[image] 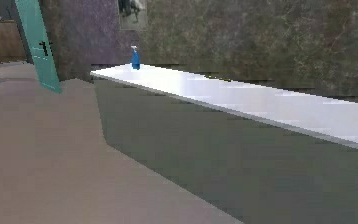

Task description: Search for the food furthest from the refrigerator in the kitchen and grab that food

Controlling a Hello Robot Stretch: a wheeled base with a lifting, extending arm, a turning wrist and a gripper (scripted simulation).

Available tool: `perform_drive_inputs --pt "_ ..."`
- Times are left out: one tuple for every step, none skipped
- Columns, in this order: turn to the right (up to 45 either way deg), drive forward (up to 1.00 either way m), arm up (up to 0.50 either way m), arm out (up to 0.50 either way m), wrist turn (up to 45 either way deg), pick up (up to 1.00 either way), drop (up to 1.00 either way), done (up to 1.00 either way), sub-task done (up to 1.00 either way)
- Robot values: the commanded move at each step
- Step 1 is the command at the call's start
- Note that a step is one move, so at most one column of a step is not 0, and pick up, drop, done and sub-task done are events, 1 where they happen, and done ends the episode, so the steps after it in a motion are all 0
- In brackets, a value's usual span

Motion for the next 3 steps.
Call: perform_drive_inputs --pt "0.0 0.00 0.00 0.48 0.0 0.00 0.00 0.00 0.00" --pt "0.0 0.00 0.00 0.00 45.0 0.00 0.00 0.00 0.00" --pt "0.0 0.00 0.00 0.00 45.0 0.00 0.00 0.00 0.00"
